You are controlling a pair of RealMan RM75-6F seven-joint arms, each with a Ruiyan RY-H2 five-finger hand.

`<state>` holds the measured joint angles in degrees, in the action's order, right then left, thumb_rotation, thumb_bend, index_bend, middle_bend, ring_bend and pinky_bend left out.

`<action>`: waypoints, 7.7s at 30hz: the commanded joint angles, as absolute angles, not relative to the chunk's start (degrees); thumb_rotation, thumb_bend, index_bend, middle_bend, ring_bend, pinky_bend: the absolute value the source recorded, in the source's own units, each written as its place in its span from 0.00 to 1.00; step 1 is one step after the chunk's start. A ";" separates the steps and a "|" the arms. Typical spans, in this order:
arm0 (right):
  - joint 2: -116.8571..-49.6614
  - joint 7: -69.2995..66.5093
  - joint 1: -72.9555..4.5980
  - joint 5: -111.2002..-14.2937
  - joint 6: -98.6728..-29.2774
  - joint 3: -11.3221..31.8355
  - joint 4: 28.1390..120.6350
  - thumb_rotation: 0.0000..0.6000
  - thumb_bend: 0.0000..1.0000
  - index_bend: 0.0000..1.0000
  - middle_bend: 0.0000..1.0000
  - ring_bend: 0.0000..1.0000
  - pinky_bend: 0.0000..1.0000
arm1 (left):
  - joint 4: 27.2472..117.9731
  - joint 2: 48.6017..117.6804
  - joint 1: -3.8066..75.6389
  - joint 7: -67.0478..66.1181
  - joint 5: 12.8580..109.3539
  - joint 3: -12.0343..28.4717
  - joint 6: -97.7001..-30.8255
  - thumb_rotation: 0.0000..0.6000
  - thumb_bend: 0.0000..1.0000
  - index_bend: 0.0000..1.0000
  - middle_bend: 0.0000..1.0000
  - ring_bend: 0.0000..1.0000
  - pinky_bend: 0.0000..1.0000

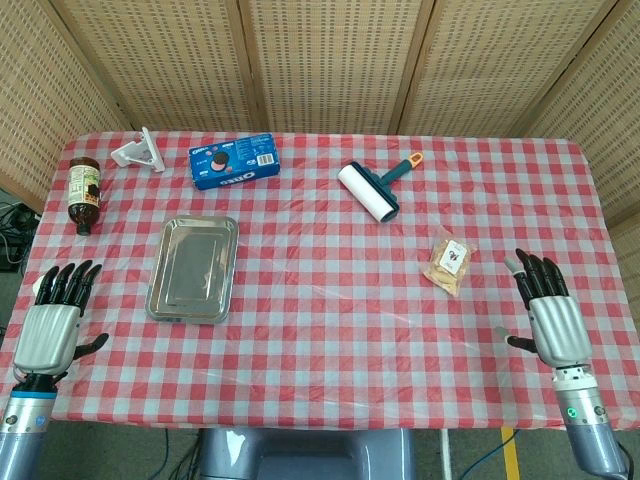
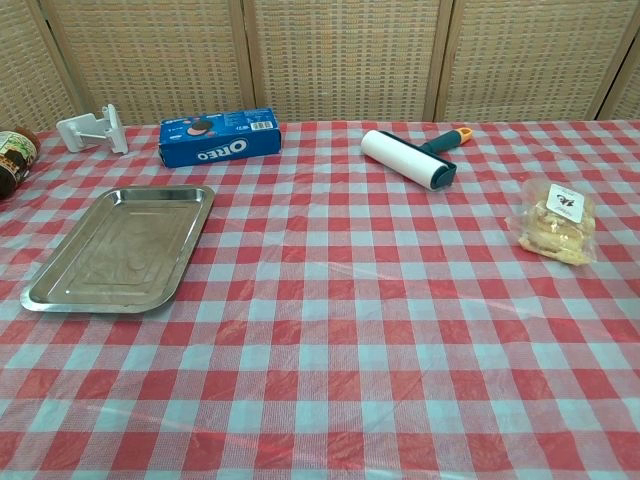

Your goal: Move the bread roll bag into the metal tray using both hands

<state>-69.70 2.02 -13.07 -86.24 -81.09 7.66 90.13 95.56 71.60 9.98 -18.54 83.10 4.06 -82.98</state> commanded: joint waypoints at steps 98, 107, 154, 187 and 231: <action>-78.54 25.81 -50.45 -49.60 -50.67 19.56 90.70 1.00 0.14 0.55 0.43 0.42 0.50 | 94.38 70.05 11.96 -13.01 80.40 4.36 -79.13 1.00 0.00 0.00 0.00 0.00 0.00; -85.89 32.94 -60.65 -39.80 -48.77 21.53 84.04 1.00 0.14 0.55 0.43 0.42 0.50 | 93.86 69.71 12.56 -11.27 79.58 4.32 -77.27 1.00 0.00 0.00 0.00 0.00 0.00; -73.53 18.80 -39.91 -62.53 -80.22 0.84 96.34 1.00 0.10 0.02 0.00 0.00 0.00 | 94.42 68.94 12.77 -9.74 79.72 3.50 -76.36 1.00 0.00 0.00 0.00 0.00 0.00; -71.52 -7.67 -18.77 -77.25 -87.40 0.49 83.29 1.00 0.10 0.02 0.00 0.00 0.00 | 103.33 66.76 36.90 -25.08 66.24 14.88 -49.42 1.00 0.00 0.00 0.00 0.00 0.00; -68.41 -16.91 -13.06 -81.96 -87.65 6.91 83.26 1.00 0.10 0.02 0.00 0.00 0.00 | 63.30 97.76 72.71 -29.82 48.94 3.99 -34.20 1.00 0.41 0.50 0.27 0.21 0.31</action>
<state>-68.42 -16.88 -13.10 -81.94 -87.66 6.89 83.25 63.46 97.24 74.11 -31.51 46.35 3.76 -31.82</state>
